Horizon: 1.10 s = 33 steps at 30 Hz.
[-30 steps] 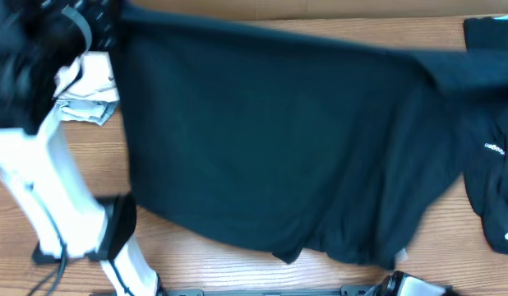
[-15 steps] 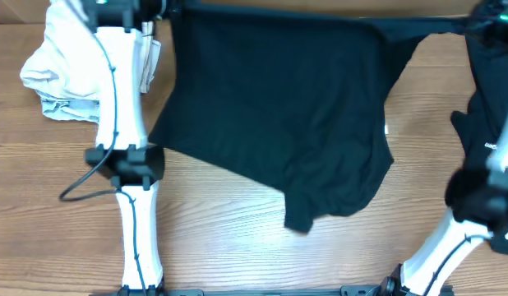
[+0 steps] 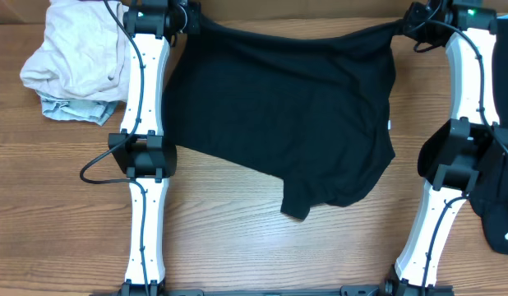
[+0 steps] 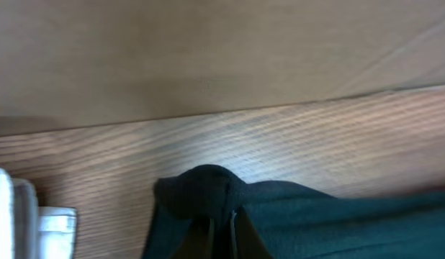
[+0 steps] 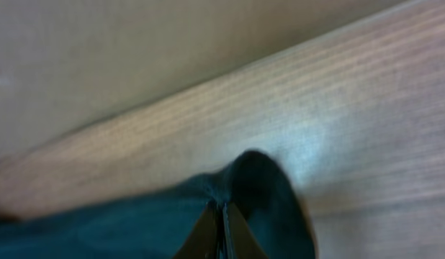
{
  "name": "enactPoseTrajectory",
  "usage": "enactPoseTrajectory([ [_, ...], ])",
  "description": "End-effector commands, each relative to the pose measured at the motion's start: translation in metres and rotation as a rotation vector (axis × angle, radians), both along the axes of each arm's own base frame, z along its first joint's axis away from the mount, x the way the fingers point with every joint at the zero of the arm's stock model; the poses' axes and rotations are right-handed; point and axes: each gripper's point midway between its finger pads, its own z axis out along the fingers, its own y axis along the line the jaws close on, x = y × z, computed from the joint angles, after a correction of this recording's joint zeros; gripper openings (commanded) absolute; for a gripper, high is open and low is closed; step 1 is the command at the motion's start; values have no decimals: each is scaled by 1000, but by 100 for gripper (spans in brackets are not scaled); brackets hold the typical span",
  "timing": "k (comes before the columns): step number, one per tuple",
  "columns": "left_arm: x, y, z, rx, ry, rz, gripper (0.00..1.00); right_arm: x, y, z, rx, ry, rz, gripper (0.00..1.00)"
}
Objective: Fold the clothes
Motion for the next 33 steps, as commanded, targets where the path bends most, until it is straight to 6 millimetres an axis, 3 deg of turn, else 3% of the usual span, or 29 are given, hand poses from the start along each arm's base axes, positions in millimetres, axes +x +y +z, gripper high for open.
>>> enactPoseTrajectory([
  [1, 3, 19, 6, 52, -17, 66, 4, 10, -7, 13, 5, -59, -35, 4],
  [6, -3, 20, 0, -3, 30, 125, 5, 27, -10, 31, -12, -163, -31, 4],
  [9, -10, 22, -4, -12, 68, 136, 12, 33, -6, 40, 3, -207, -6, 10],
  [11, -14, 22, -7, -9, 86, 136, 29, 33, -2, 43, 18, -216, 11, 10],
  [13, -15, 22, -8, -7, 95, 135, 38, 33, -1, 43, 32, -217, 22, 10],
  [14, -15, 22, -8, -7, 94, 135, 48, 32, 0, 43, 37, -217, 27, 11],
  [16, -14, 22, -7, 2, 83, 125, 79, 32, 1, 42, 42, -211, 30, 11],
  [17, -13, 22, -6, 8, 77, 118, 97, 30, 2, 40, 44, -203, 31, 17],
  [19, -13, 22, -3, 13, 70, 112, 100, 25, 3, 35, 51, -169, 29, 40],
  [21, -16, 23, 2, 20, 73, 111, 100, 12, 3, 26, 69, -99, 21, 53],
  [25, -30, 24, 25, 25, 79, 112, 100, -45, -6, -1, 186, 184, -128, 68],
  [28, -50, 24, 52, 22, 97, 107, 100, -93, -11, -29, 198, 403, -168, 67],
  [29, -56, 23, 58, 20, 102, 103, 100, -106, -14, -37, 175, 459, -163, 61],
  [30, -62, 21, 66, 18, 107, 97, 100, -113, -15, -41, 156, 491, -160, 52],
  [33, -79, 14, 84, 23, 116, 78, 100, -133, -23, -51, 88, 574, -168, 49],
])
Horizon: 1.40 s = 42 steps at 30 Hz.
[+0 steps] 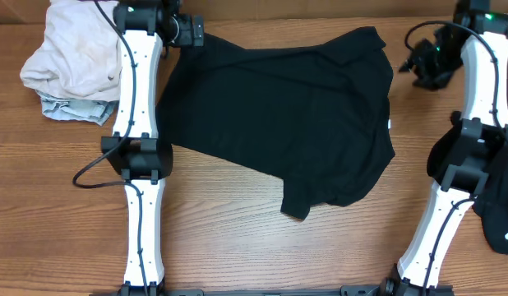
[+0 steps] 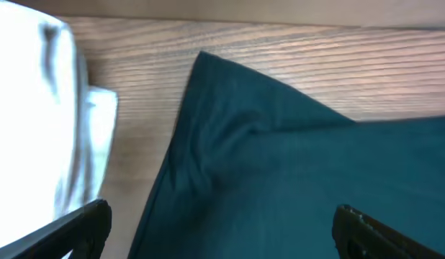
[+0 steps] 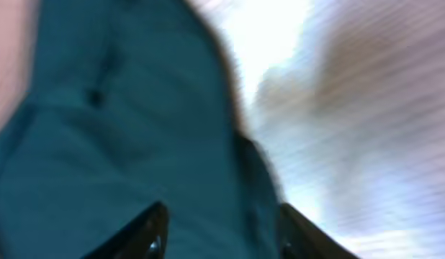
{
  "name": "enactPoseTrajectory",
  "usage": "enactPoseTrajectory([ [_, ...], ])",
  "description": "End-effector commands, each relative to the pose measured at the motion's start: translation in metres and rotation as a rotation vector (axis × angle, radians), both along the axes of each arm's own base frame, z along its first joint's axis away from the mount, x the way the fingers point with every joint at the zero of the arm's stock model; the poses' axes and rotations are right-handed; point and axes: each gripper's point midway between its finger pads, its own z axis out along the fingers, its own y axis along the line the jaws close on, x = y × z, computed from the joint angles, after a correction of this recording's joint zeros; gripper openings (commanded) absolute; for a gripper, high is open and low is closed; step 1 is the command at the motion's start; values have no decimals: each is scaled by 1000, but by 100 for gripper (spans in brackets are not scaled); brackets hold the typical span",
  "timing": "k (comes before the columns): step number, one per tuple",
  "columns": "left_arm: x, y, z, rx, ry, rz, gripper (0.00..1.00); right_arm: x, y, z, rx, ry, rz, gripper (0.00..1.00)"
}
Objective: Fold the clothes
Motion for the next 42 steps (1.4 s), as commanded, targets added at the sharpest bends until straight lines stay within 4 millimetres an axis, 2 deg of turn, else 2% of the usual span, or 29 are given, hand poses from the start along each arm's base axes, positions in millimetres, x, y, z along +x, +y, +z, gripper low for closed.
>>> enactPoseTrajectory([
  [1, -19, -9, 79, 2, -122, -37, 100, -11, -9, 9, -89, 19, 45, 49],
  [4, -27, -16, 84, 2, -111, -52, 100, -19, -9, 3, -95, 49, 80, 49],
  [7, -32, -23, 80, 3, -87, -64, 100, -26, -9, -9, -117, 94, 86, 49],
  [14, -40, -35, 75, 17, -57, -105, 100, -39, 15, -63, -101, 173, 149, 45],
  [17, -43, -35, 73, 18, -44, -106, 100, -39, 27, -77, -81, 172, 169, 45],
  [21, -44, -35, 72, 19, -37, -106, 100, -30, 43, -85, -54, 128, 192, 45],
  [26, -44, -36, 72, 18, -39, -108, 100, -19, 51, -91, -67, 85, 207, 44],
  [27, -44, -36, 72, 18, -39, -108, 100, -18, 51, -91, -68, 82, 207, 42],
  [29, -44, -36, 72, 18, -40, -108, 100, -18, 51, -92, -69, 81, 207, 31],
  [31, -44, -36, 72, 20, -40, -109, 100, -18, 49, -92, -79, 86, 202, 15],
  [33, -44, -36, 72, 20, -41, -111, 100, -21, 37, -93, -119, 108, 163, 4],
  [38, -44, -36, 72, 20, -41, -112, 100, -29, 6, -92, -161, 137, 94, 4],
  [42, -44, -36, 72, 21, -40, -112, 100, -30, -31, -85, -160, 122, 12, 4],
])
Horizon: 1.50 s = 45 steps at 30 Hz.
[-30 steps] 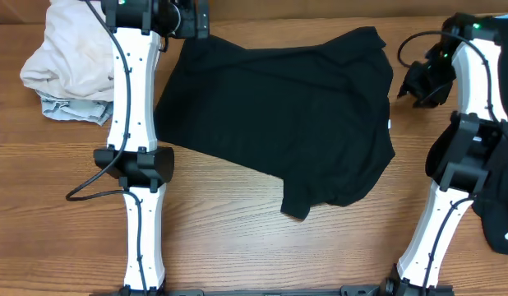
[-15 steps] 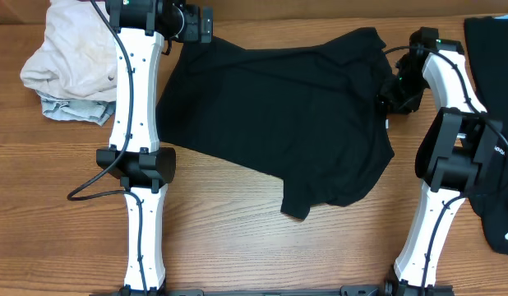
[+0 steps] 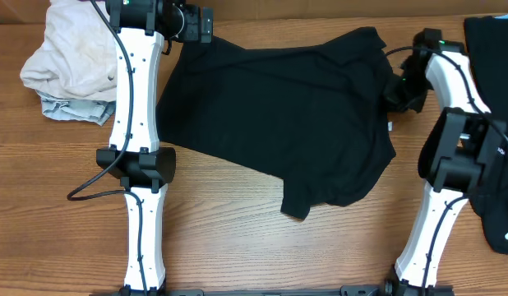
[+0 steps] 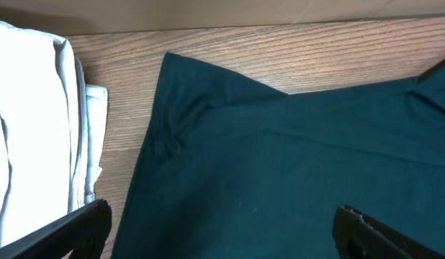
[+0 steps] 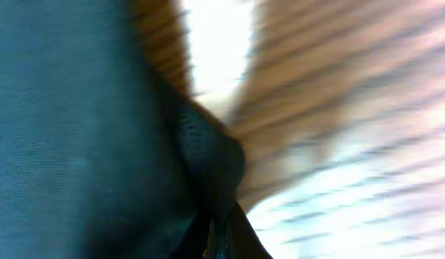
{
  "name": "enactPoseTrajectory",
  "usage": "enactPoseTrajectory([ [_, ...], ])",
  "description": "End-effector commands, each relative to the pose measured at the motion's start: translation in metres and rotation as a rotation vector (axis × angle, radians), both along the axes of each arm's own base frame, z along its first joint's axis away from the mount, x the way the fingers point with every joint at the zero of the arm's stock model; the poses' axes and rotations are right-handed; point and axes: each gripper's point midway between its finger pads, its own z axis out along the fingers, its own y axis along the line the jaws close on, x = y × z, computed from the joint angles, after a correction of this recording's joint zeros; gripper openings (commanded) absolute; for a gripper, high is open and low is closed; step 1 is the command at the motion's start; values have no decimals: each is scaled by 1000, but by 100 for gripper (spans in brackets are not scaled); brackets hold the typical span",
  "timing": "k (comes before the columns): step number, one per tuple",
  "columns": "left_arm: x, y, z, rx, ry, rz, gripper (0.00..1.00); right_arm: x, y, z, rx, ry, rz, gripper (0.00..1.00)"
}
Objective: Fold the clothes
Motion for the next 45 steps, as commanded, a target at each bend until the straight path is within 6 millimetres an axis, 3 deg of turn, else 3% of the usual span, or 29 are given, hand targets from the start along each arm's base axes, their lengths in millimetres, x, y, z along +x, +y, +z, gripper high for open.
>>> enactPoseTrajectory([
  [1, -1, -4, 4, 9, -14, -28, 100, -6, -59, 9, -61, -19, -124, 4],
  [3, -1, -4, 4, 8, -12, -28, 100, -2, -81, 11, -58, -58, -190, 4],
  [6, -1, -5, 4, 8, -11, -29, 100, 9, -90, 14, -8, -126, -213, 10],
  [8, -1, -4, 4, 8, -13, -28, 100, 18, -90, 18, 21, -175, -211, 54],
  [10, 0, -4, 5, 8, -20, -29, 100, 22, -86, 23, 44, -195, -207, 70],
  [13, -1, -4, 13, 11, -39, -36, 100, 27, -81, 41, 73, -222, -200, 77],
  [16, -8, -2, 40, 5, -87, -33, 100, 28, -78, 83, 66, -272, -192, 78],
  [20, -35, 2, 97, -4, -175, -33, 100, 17, -69, 169, 45, -381, -177, 79],
  [24, -79, 8, 141, 3, -212, -45, 100, -15, -48, 262, 1, -522, -131, 79],
  [27, -107, 16, 158, 22, -209, -29, 100, -43, -27, 319, -28, -625, -98, 79],
  [29, -120, 19, 171, 27, -230, -22, 100, -67, -10, 354, -48, -689, -74, 79],
  [32, -131, 18, 187, 20, -269, -29, 100, -101, 13, 388, -55, -751, -40, 79],
  [36, -150, 14, 202, -6, -291, -54, 100, -154, 40, 408, -43, -752, -7, 79],
  [39, -163, 16, 195, 21, -237, -59, 100, -193, 50, 406, -62, -699, -4, 79],
  [42, -180, 33, 158, 103, -82, -16, 100, -227, 63, 404, -77, -714, 21, 85],
  [45, -187, 35, 119, 119, 62, -22, 100, -245, 71, 384, -47, -664, 30, 94],
])
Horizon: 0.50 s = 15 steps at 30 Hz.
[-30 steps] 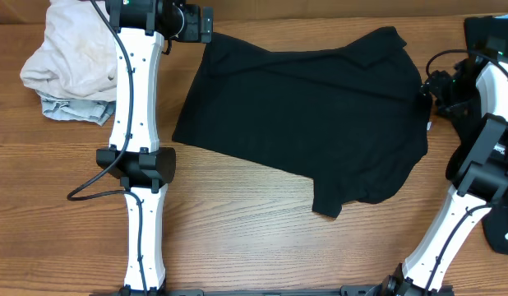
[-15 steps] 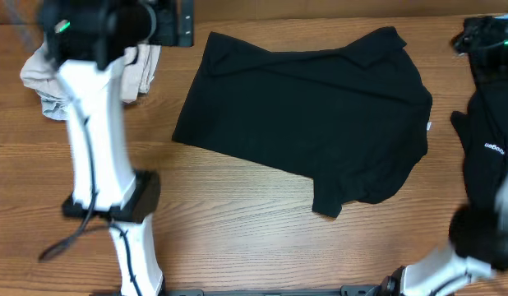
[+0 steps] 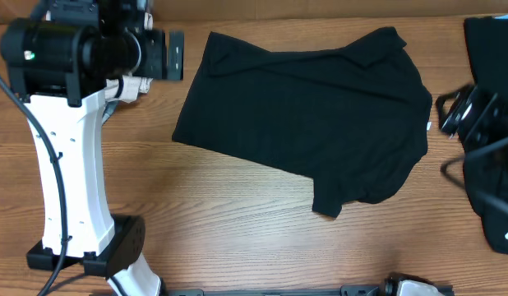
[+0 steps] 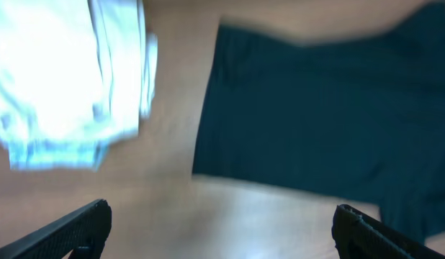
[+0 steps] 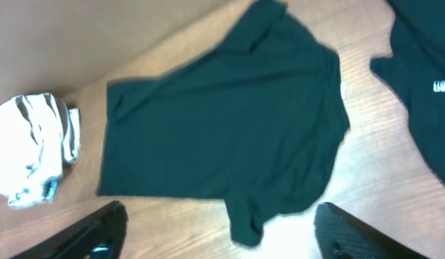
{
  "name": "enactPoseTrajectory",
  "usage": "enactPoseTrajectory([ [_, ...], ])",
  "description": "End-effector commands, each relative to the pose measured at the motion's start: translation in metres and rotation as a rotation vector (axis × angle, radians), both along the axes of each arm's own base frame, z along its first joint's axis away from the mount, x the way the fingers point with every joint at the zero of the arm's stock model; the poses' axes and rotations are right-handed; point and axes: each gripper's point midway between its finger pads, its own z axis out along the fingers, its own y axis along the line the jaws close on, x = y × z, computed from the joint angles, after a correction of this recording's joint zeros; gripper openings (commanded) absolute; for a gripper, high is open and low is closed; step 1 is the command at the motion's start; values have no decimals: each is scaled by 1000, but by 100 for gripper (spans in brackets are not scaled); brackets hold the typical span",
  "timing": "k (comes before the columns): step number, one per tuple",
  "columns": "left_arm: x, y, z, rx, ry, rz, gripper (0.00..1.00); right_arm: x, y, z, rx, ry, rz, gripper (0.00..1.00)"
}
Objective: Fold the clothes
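A black short-sleeved shirt [image 3: 303,115] lies spread on the wooden table, collar end toward the far edge and one sleeve sticking out at the near right. It also shows in the left wrist view [image 4: 316,122] and the right wrist view [image 5: 222,137]. My left gripper [image 4: 222,230] is open, high above the table near the shirt's left side, with nothing between its fingers. My right gripper [image 5: 222,230] is also open and empty, high up by the shirt's right side.
A pile of white and pale blue clothes [image 5: 32,140] lies at the far left, mostly hidden overhead by my raised left arm [image 3: 69,49]. Another black garment [image 3: 492,49] with white print lies at the far right. The table's far edge [image 3: 320,16] runs just behind the shirt.
My right gripper was shut on the shirt's right edge and is now open and high above the table. The left gripper, still open, is also much higher. The shirt lies a little further right.
Both grippers were shut on the shirt's far corners, holding it stretched along the far edge. Then both were open with the shirt lying flat. After that the right gripper was shut on the right edge. Now both are open, raised clear of the spread shirt.
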Motion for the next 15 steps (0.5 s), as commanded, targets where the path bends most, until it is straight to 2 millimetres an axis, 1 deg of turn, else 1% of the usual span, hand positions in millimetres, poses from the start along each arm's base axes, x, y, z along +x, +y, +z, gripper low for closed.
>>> enactPoseTrajectory([
  [1, -13, 7, -44, 61, 162, -2, 100, -25, 10, -22, 20, 44, 22, 95],
  [5, -6, 6, -104, 83, 326, -4, 100, -31, 24, -70, 112, 182, 72, 99],
  [8, 1, 7, -149, 94, 413, -1, 100, -28, 37, -110, 204, 283, 107, 100],
  [12, 8, 6, -199, 92, 470, -1, 100, -18, 56, -153, 297, 321, 213, 100],
  [15, 16, 2, -237, 53, 497, -3, 100, -13, 59, -190, 319, 348, 221, 100],
])
